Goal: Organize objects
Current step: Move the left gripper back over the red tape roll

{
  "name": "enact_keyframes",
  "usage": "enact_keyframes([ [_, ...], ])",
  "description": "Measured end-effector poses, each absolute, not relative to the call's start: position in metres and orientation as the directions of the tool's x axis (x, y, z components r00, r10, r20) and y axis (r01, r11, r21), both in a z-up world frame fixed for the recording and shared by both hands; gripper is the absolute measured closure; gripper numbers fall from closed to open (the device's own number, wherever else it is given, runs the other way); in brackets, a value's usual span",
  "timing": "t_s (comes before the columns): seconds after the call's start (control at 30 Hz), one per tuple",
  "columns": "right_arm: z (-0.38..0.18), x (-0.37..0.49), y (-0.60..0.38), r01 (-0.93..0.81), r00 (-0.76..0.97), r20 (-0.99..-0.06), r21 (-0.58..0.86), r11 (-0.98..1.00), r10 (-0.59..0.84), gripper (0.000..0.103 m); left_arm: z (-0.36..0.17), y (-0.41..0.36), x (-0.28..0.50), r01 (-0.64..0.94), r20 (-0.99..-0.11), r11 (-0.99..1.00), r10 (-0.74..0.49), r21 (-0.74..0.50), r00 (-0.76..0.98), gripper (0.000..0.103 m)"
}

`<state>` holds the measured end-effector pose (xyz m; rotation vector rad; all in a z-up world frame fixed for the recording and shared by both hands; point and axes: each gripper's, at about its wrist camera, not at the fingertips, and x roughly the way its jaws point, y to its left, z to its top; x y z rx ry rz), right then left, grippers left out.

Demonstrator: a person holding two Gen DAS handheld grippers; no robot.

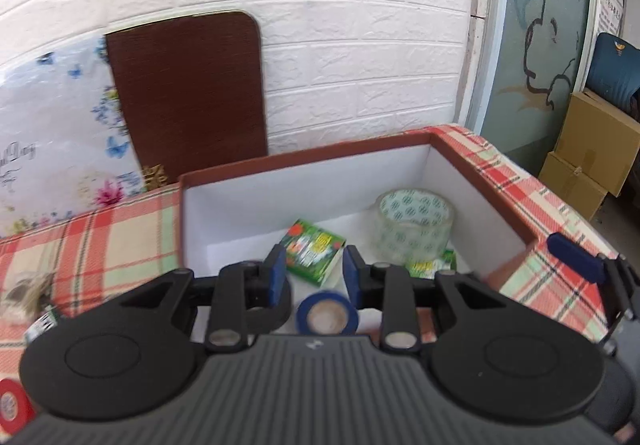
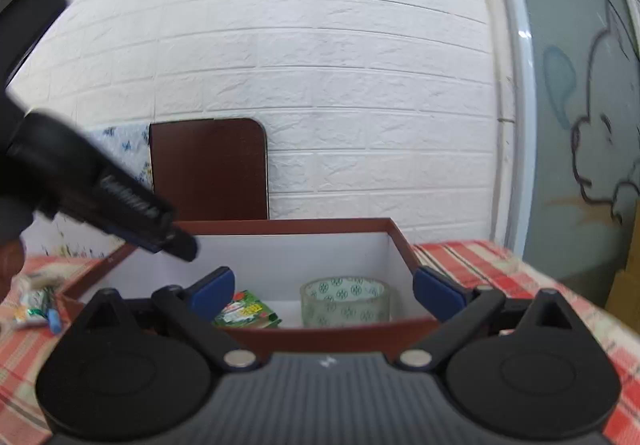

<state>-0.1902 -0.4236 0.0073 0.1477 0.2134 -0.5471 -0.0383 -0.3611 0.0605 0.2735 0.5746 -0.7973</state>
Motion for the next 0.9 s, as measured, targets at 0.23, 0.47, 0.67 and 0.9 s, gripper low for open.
enact_keyframes([
  [0.23,0.011,-0.212,-0.425,0.533,0.835,-0.308,0.252,0.808,-0.456,0.006,0.048,-0.302,-0.056,0.703,-0.598,0.709,-0.538,0.059,0.593,0.069],
  [0.47,0.021,-0.215,-0.392,0.504,0.844,-0.357,0.268,0.821,-0.401,0.007,0.031,-0.257,-0.055,0.645,-0.63,0.763,-0.479,0.046,0.611,0.065],
  [0.67,0.027,-0.21,-0.364,0.472,0.853,-0.387,0.286,0.834,-0.35,0.008,0.027,-0.228,-0.052,0.611,-0.62,0.79,-0.46,0.04,0.635,0.055],
  [0.9,0.032,-0.197,-0.327,0.435,0.856,-0.397,0.212,0.875,-0.33,0.008,0.02,-0.203,-0.043,0.581,-0.625,0.814,-0.453,0.0,0.636,0.055],
])
